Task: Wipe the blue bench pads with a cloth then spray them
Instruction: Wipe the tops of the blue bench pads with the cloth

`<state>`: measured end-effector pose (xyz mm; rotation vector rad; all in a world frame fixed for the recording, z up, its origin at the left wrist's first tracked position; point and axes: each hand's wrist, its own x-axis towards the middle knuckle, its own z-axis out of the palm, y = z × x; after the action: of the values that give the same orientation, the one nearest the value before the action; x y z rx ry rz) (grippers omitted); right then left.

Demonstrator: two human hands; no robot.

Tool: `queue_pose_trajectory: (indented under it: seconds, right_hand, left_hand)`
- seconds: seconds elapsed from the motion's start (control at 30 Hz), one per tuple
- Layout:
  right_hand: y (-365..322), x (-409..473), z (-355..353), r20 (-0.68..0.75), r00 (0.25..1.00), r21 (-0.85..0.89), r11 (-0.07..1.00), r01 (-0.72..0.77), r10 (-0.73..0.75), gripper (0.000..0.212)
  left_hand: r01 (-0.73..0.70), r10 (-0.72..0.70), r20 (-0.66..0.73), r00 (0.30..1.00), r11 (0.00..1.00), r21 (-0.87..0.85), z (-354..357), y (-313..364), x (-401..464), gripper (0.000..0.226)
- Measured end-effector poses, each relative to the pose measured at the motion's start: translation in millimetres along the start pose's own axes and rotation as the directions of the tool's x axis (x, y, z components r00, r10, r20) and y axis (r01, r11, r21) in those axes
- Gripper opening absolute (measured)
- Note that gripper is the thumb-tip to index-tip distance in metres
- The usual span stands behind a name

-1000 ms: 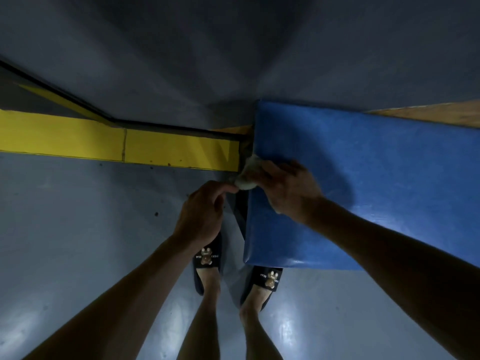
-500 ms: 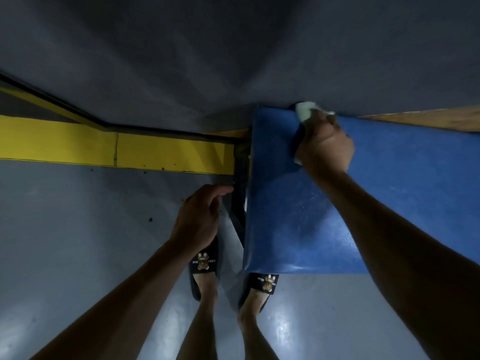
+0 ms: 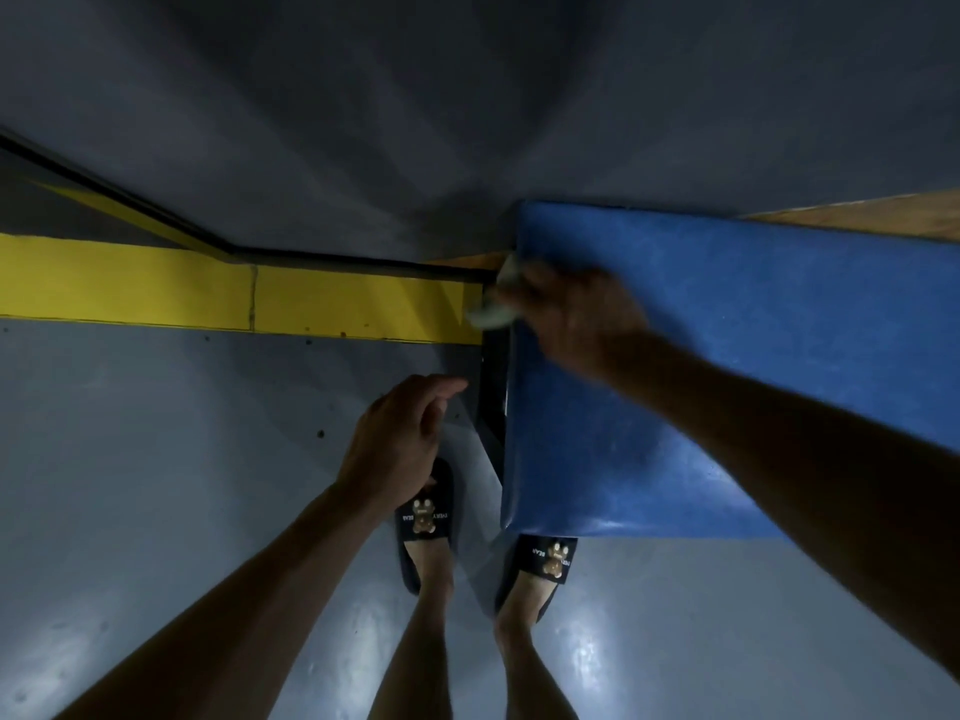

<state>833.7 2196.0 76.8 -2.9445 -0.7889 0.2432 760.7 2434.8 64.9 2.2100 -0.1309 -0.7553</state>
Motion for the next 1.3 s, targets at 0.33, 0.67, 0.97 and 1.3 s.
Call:
queue_pose_trajectory:
  seconds: [0.33, 0.67, 0.97, 1.3]
  right_hand:
    - [-70.3, -51.4, 20.2, 0.170, 0.958, 0.140, 0.957, -0.256, 0.231, 0.049]
    - [-161.2, -147.0, 36.3, 0.122, 0.973, 0.327, 0.917, -0.226, 0.197, 0.035]
    - [-143.4, -210.3, 40.4, 0.109, 0.953, 0.371, 0.878, -0.304, 0.284, 0.044]
    - [-5.5, -318.3, 27.2, -0.030, 0.711, 0.353, 0.673, -0.650, 0.703, 0.050]
  left_hand:
    - [-0.009, 0.010, -0.040, 0.999, 0.999, 0.044, -5.3, 5.8, -10.0, 0.025]
    - [-0.090, 0.085, 0.050, 0.995, 0.990, 0.109, -0.4, 40.4, -22.1, 0.024]
    - [-0.176, 0.174, 0.020, 0.984, 0.981, 0.080, 45.0, 89.0, -30.5, 0.024]
    - [-0.195, 0.195, 0.014, 0.981, 0.976, 0.100, 127.4, 152.5, -37.8, 0.024]
